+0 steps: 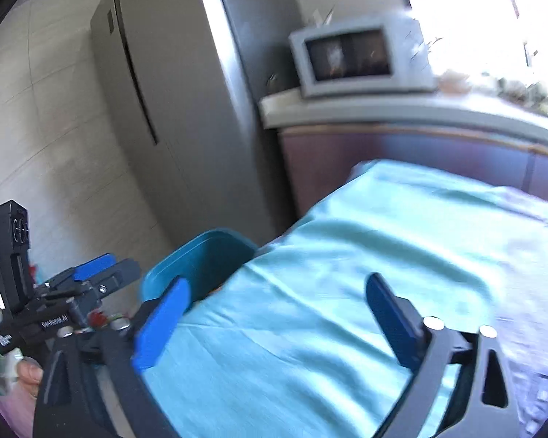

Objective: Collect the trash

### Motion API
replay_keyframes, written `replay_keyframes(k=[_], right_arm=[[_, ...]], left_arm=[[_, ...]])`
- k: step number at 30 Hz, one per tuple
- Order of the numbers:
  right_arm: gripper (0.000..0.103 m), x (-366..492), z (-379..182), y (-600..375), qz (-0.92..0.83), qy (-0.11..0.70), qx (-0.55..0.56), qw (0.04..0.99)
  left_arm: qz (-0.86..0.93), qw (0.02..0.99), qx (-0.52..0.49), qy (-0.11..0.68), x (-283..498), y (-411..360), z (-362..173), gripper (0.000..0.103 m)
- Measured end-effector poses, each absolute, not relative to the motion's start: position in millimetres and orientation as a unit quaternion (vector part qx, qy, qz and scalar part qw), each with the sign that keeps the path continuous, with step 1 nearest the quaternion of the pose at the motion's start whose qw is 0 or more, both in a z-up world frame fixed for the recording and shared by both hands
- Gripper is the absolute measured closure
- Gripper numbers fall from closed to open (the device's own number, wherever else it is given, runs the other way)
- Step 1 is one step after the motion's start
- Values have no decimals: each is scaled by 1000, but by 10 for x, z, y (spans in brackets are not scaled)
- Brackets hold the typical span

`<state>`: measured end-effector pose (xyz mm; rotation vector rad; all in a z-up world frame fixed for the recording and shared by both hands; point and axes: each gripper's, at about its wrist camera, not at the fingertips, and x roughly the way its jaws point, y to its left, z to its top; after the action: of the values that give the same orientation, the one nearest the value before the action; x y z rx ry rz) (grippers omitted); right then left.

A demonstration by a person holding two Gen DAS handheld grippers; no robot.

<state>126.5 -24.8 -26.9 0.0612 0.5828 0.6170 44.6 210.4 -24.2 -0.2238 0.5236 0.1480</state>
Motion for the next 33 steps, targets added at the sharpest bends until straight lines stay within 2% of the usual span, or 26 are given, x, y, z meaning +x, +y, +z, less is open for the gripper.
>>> replay_keyframes(k=[16,33], right_arm=[[6,595,-171,-1335,141,186,35,972],[6,296,-130,-1577,75,138,18,987]], left_arm=[[63,982,-56,171,212,1137,51,6],[39,990,-11,136,84,567,89,6]])
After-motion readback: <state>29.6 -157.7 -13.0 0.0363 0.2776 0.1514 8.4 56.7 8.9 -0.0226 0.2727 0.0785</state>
